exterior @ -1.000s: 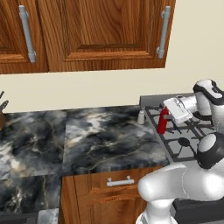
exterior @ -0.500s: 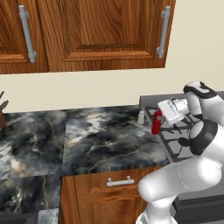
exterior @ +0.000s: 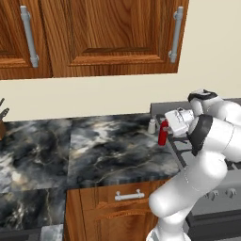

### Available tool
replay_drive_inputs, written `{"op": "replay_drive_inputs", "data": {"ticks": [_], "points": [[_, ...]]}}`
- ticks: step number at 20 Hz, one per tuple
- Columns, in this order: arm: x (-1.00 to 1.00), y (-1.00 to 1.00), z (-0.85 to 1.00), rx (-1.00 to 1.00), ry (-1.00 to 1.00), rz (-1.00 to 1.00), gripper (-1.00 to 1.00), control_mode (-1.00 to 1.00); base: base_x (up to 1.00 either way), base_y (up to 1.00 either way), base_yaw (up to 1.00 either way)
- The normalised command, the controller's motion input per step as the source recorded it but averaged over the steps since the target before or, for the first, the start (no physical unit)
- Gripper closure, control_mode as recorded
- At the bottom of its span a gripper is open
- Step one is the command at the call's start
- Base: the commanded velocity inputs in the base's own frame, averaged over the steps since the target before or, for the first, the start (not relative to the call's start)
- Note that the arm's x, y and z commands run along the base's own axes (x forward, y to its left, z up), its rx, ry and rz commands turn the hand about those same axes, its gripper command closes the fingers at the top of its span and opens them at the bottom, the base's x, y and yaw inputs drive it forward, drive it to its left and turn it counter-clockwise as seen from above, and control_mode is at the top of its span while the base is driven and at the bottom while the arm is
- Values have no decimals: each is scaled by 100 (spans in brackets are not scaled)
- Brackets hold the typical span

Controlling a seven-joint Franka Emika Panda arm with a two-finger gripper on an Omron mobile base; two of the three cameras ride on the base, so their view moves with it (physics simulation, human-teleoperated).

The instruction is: Collect the turmeric, ketchup, and shaker from the cabinet and place them next to the stove.

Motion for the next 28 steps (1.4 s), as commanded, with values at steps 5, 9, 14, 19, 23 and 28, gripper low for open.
{"op": "replay_drive_inputs", "data": {"ticks": [5, 9, 14, 19, 23, 28], "points": [[19, 0, -26, 0, 0, 0, 100, -100, 0, 0, 0], [19, 0, -27, 0, 0, 0, 100, -100, 0, 0, 0], [21, 0, -26, 0, -1, 0, 100, -100, 0, 0, 0], [22, 0, -24, 0, 0, 0, 100, -100, 0, 0, 0], [18, 1, -29, 0, 0, 0, 100, -100, 0, 0, 0], [11, 1, -30, 0, -3, 0, 100, -100, 0, 0, 0]]}}
